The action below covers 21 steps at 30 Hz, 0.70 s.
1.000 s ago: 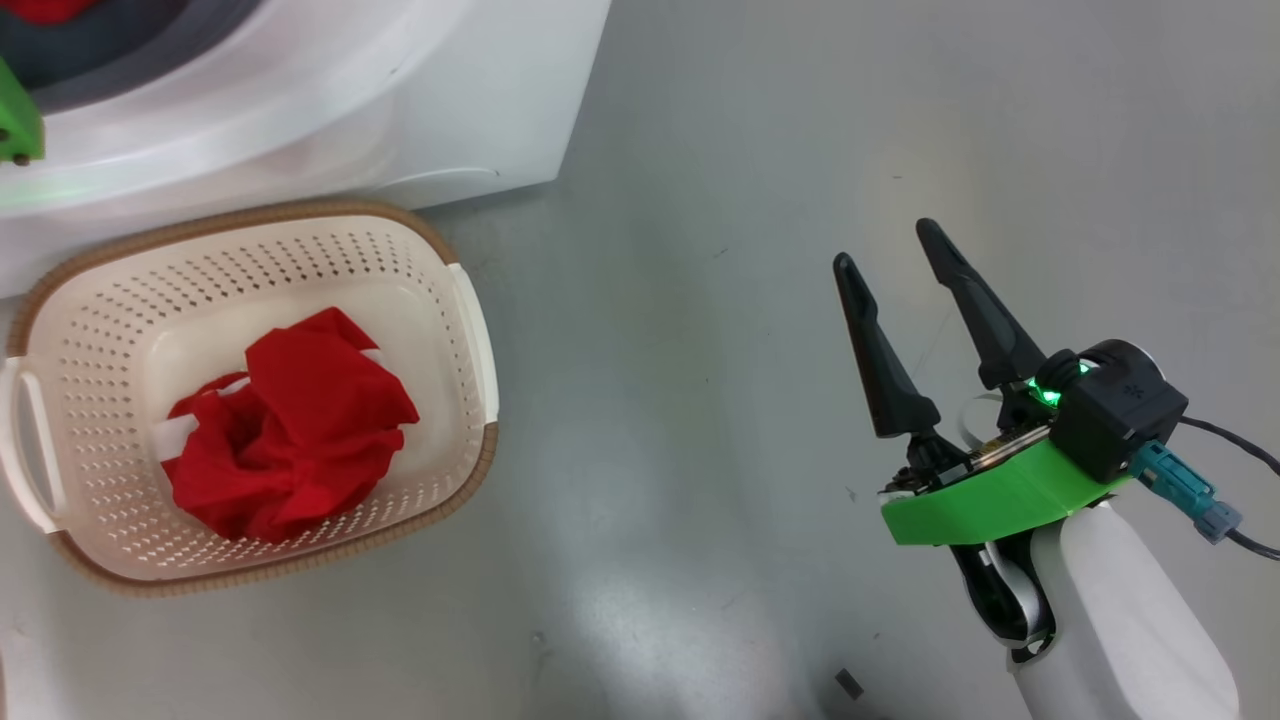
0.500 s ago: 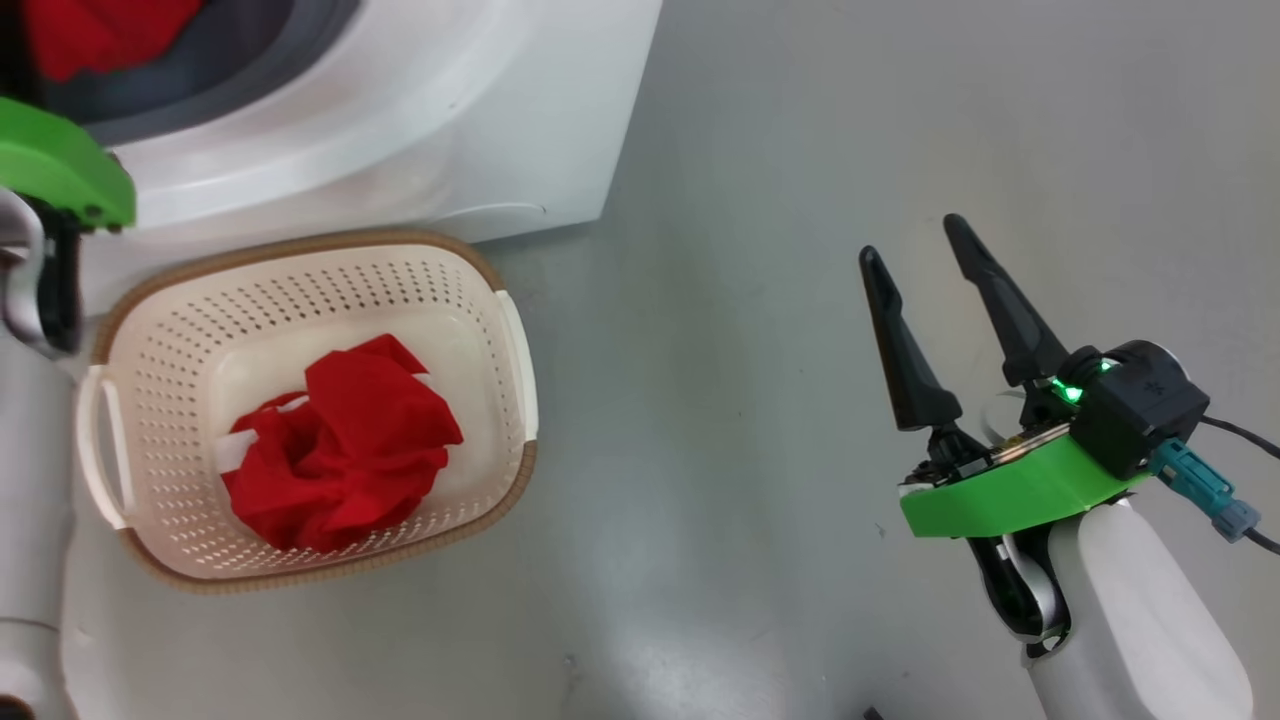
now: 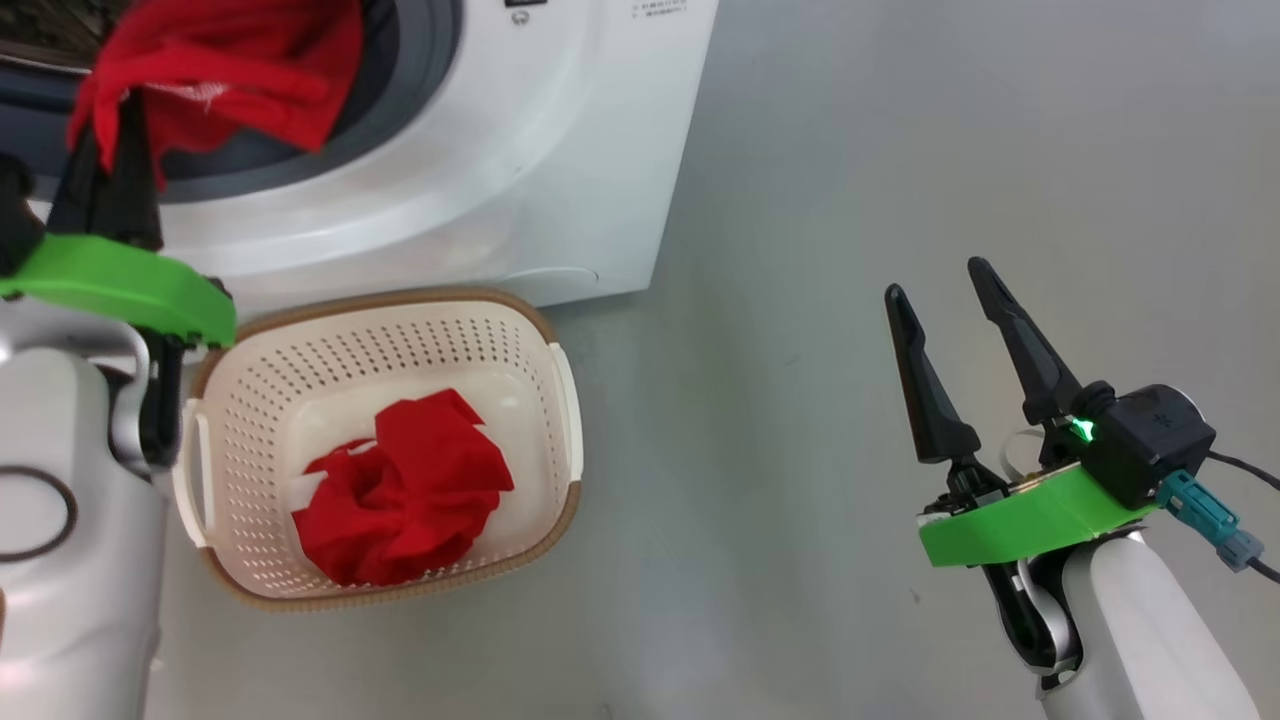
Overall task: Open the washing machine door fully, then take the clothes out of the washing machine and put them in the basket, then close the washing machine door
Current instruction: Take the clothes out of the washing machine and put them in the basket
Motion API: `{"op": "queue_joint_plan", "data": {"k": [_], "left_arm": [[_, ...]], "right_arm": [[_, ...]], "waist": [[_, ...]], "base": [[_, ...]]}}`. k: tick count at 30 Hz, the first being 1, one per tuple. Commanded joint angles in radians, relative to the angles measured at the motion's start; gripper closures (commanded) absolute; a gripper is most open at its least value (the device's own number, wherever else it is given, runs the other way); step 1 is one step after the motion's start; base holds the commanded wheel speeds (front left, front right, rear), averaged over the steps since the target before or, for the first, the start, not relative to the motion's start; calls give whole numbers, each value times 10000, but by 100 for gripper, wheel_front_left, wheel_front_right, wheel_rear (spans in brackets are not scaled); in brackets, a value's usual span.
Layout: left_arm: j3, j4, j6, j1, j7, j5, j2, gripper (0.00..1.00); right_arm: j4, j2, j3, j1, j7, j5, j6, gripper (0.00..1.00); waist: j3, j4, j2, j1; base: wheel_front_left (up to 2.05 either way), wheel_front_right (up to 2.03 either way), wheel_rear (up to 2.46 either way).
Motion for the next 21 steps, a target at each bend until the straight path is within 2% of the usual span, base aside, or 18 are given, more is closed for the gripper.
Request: {"op": "queue_joint_plan", "data": {"k": [1,21], "left_arm": [[297,-494,41,300,-119,-38,331,100],[32,-3990,361,3757,202,-323,-317,100]], "right_arm": [[-201,7,143,198,-63,-164,62,0],[-173,7,-296,1013,-63,-298,62,0]], "waist": [[-397,182,0,0],[-1847,622,0,0]], "base": [[0,0,0],[0,0,0]]}}
